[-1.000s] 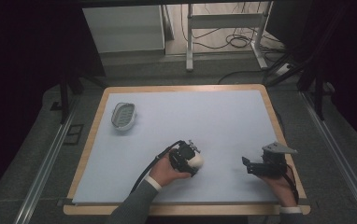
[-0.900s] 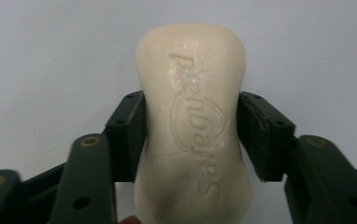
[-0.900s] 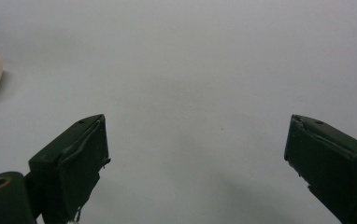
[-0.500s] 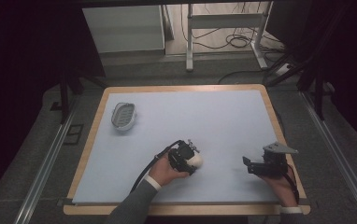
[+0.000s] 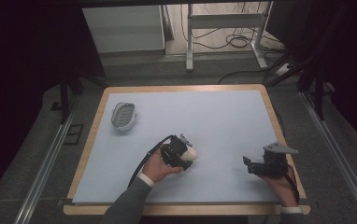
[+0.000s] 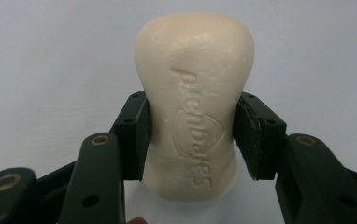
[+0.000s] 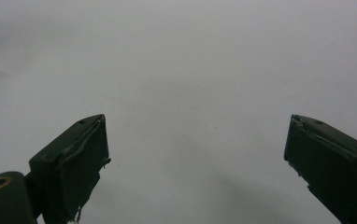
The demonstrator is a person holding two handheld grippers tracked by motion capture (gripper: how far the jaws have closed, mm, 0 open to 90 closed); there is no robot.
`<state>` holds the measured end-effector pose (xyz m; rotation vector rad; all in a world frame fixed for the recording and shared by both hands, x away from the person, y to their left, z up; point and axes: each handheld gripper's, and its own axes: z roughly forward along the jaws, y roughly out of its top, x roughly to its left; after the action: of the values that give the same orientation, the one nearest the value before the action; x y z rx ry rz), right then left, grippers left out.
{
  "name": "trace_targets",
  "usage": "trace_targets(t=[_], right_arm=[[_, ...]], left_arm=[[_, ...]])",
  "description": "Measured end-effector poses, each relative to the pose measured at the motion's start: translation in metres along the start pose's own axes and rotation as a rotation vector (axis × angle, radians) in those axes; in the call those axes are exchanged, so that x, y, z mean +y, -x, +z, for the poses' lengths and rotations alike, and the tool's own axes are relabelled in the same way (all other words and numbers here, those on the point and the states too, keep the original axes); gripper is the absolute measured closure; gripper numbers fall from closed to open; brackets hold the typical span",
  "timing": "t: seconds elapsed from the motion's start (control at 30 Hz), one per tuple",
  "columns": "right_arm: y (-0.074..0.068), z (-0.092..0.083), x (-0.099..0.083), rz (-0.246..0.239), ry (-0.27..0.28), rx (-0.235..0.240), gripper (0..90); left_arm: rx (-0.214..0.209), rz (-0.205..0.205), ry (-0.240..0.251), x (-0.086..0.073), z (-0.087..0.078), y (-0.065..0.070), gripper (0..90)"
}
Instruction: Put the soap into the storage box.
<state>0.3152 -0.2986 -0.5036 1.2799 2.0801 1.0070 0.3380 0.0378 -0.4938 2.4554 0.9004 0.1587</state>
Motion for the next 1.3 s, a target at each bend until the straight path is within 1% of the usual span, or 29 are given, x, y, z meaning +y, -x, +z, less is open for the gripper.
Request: trace_targets(t=[0.23, 0.3, 0.33, 0.4, 0.43, 0.47, 0.53, 0.57, 0.6, 0.63, 0.73, 0.77, 0.87, 0.9, 0.97, 1.0, 1.17, 1.27, 1.3], right_arm=[[0.001, 0.0, 0.0, 0.001, -0.001, 0.0, 6.2], [0.002, 0.0, 0.0, 0.001, 0.0, 0.0, 6.2], [0.002, 0.0, 0.0, 0.001, 0.0, 0.0, 6.2], [0.002, -0.001, 0.0, 0.002, 0.001, -0.001, 6.2], [0.002, -0.001, 0.0, 0.004, 0.0, -0.001, 6.2], [0.002, -0.001, 0.0, 0.004, 0.0, -0.002, 6.2], [0.002, 0.0, 0.0, 0.004, -0.001, -0.002, 6.2], [0.002, 0.0, 0.0, 0.004, -0.001, -0.002, 6.2], [0.002, 0.0, 0.0, 0.003, -0.001, -0.002, 6.2], [0.002, 0.0, 0.0, 0.003, -0.001, -0.002, 6.2], [0.001, 0.0, 0.0, 0.002, -0.001, -0.003, 6.2], [0.001, 0.0, 0.0, 0.002, -0.001, -0.003, 6.2], [0.001, 0.0, 0.0, 0.002, -0.001, -0.005, 6.2], [0.002, 0.0, 0.0, 0.002, -0.002, -0.004, 6.2], [0.002, 0.0, -0.001, 0.001, -0.002, -0.005, 6.2], [0.002, 0.0, -0.001, 0.002, -0.003, -0.006, 6.2], [0.002, 0.0, -0.001, 0.001, -0.006, -0.006, 6.2], [0.002, 0.0, -0.001, 0.002, -0.006, -0.006, 6.2], [0.003, 0.0, -0.001, 0.002, -0.006, -0.006, 6.2]], left_arm=[[0.007, 0.005, 0.008, -0.001, -0.001, -0.001, 49.9], [0.009, 0.004, 0.025, -0.002, -0.004, -0.003, 50.0], [0.009, 0.004, 0.025, -0.002, -0.004, -0.003, 50.0], [0.014, 0.002, 0.047, -0.003, -0.009, -0.004, 50.0], [0.017, 0.001, 0.076, -0.003, -0.015, -0.006, 50.0], [0.017, 0.001, 0.076, -0.003, -0.015, -0.006, 50.0], [0.021, -0.003, 0.105, -0.003, -0.023, -0.01, 50.0], [0.021, -0.003, 0.105, -0.003, -0.023, -0.01, 50.0], [0.025, -0.007, 0.124, -0.003, -0.028, -0.012, 50.0], [0.025, -0.007, 0.124, -0.003, -0.028, -0.012, 50.0], [0.024, -0.02, 0.149, -0.005, -0.035, -0.017, 50.0], [0.024, -0.02, 0.149, -0.005, -0.035, -0.017, 50.0], [0.033, -0.027, 0.164, -0.007, -0.039, -0.021, 50.0], [0.033, -0.036, 0.176, -0.008, -0.04, -0.023, 50.0], [0.032, -0.034, 0.177, -0.008, -0.041, -0.025, 50.0], [0.035, -0.045, 0.188, -0.009, -0.043, -0.026, 50.0], [0.037, -0.048, 0.191, -0.01, -0.045, -0.03, 49.9], [0.049, -0.051, 0.191, -0.01, -0.047, -0.033, 49.9], [0.054, -0.052, 0.197, -0.009, -0.051, -0.035, 49.9]])
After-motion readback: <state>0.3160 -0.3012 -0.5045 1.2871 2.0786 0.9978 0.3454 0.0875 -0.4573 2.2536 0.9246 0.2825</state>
